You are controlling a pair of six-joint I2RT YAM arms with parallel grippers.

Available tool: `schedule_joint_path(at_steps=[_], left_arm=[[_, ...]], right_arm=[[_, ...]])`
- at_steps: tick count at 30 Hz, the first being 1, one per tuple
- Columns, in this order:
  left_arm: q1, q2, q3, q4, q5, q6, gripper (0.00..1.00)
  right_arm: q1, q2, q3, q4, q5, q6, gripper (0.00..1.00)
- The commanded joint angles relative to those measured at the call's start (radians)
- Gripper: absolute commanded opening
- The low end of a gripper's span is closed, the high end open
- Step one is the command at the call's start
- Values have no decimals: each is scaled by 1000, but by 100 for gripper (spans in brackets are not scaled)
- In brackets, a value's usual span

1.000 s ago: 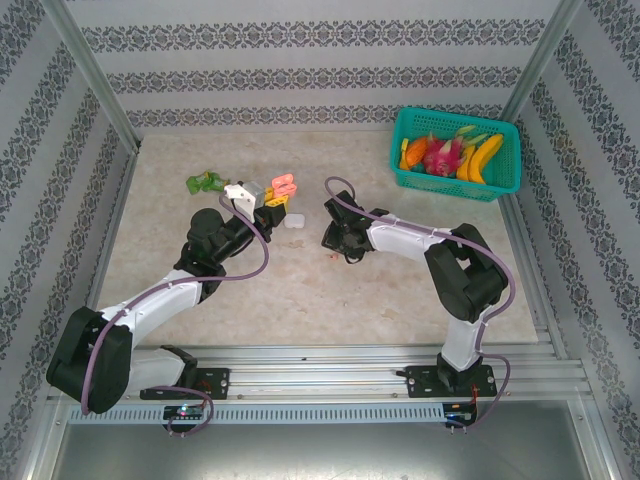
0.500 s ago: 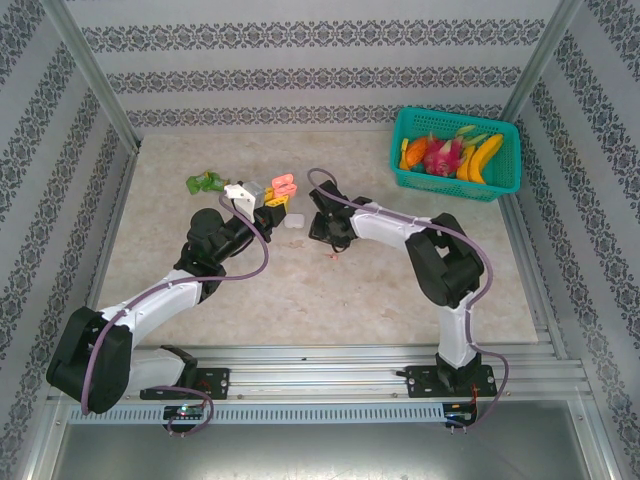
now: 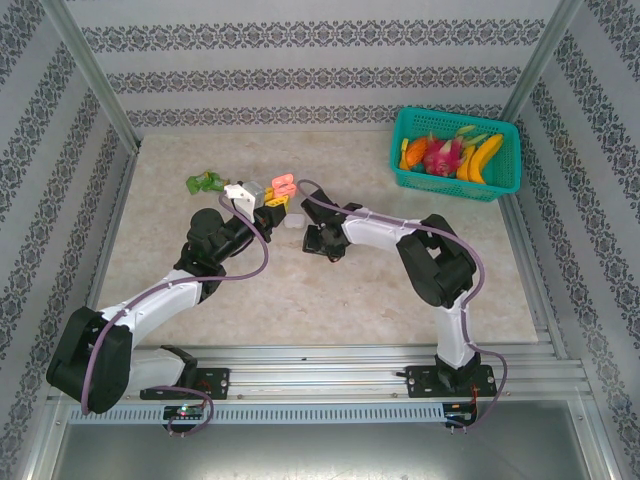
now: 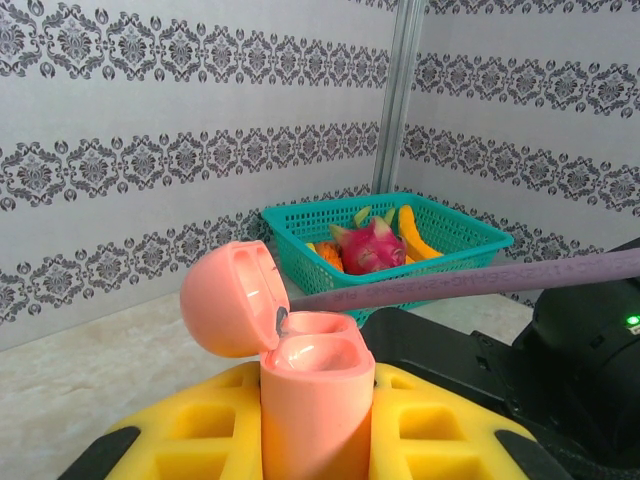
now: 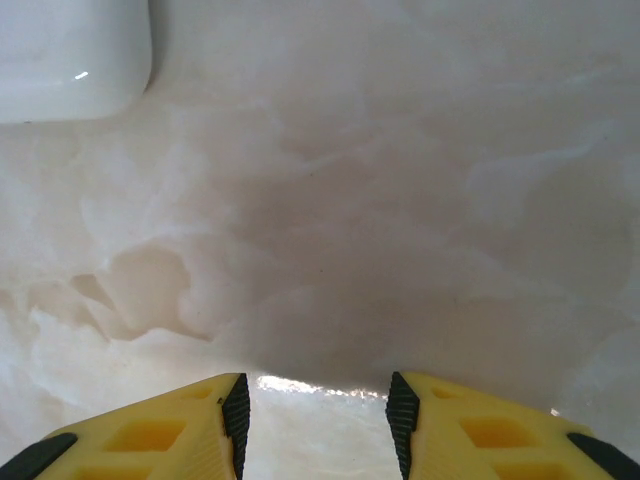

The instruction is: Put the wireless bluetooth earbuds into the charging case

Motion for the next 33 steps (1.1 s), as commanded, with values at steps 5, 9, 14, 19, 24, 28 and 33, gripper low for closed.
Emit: schedule_joint_path(at_steps=[5, 9, 14, 19, 24, 28, 33], left_arm=[[17, -8, 23, 32, 20, -21, 0], [17, -3, 29, 36, 24, -25, 0], [17, 2, 29, 43, 23, -29, 0], [17, 13, 24, 59, 21, -34, 0], [17, 23, 22, 75, 21, -43, 0], [16, 28, 27, 79, 20, -44, 0], [16, 32, 32, 82, 24, -44, 0]], right_arm=[[17, -123, -136, -40, -47, -24, 44], [19, -210, -176, -31, -40, -24, 44], [14, -330, -232, -33, 32, 21, 45], [8, -368, -273, -97, 150, 127, 45], [6, -334, -300, -95, 162, 239, 45], [16, -285, -293, -81, 151, 271, 45], [18, -247, -288, -67, 154, 288, 44]])
